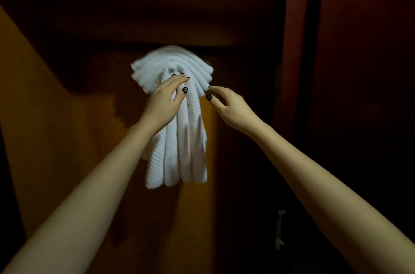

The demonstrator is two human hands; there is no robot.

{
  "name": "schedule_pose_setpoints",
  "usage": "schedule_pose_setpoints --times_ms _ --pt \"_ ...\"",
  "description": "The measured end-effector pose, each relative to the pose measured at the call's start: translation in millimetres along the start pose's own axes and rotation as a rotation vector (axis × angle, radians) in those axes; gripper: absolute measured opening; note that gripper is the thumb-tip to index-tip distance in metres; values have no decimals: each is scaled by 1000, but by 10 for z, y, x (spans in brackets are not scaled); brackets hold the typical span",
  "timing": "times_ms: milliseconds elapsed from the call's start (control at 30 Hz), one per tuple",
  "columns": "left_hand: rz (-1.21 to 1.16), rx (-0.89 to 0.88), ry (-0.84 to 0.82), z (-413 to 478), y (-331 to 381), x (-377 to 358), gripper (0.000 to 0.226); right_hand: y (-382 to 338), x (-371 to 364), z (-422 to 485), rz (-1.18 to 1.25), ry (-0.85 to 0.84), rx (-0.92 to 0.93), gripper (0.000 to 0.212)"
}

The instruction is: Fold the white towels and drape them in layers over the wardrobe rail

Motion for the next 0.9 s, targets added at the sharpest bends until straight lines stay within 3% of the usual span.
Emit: schedule_pose_setpoints --times_ms 133,267,400,533,667,900 --pt "-21 38 -216 -713 335 -865 41 602 121 -1153 -125 -96 -203 48" --pt "-36 -64 -585 -1508 911 -1971 50 1503 458 -2420 -325 -227 -524 52" --pt "-47 -131 -783 -2101 1699 -2918 55 2154 1078 -3666 -582 -303 -752 54" --pt "-35 -254 -1011 -2614 2617 -3912 62 2636 1699 -4794 -771 -504 -891 56" --pt "-100 -403 -1135 -2956 3689 -4771 62 3083 2351 -5807 -817 -623 -1059 57" --pt "-207 -507 -1282 -3672 5177 -6119 61 3895 3097 -7187 -721 -658 -1336 56"
Point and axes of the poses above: each hand's wrist, its own z-axis towards the middle knuckle, its own x-axis out of the back of the hand, y = z × x, the point moved 9 cm from there along z, towards the middle knuckle, and after that the axes turned 3 degrees about -z, right-handed, at the moved point
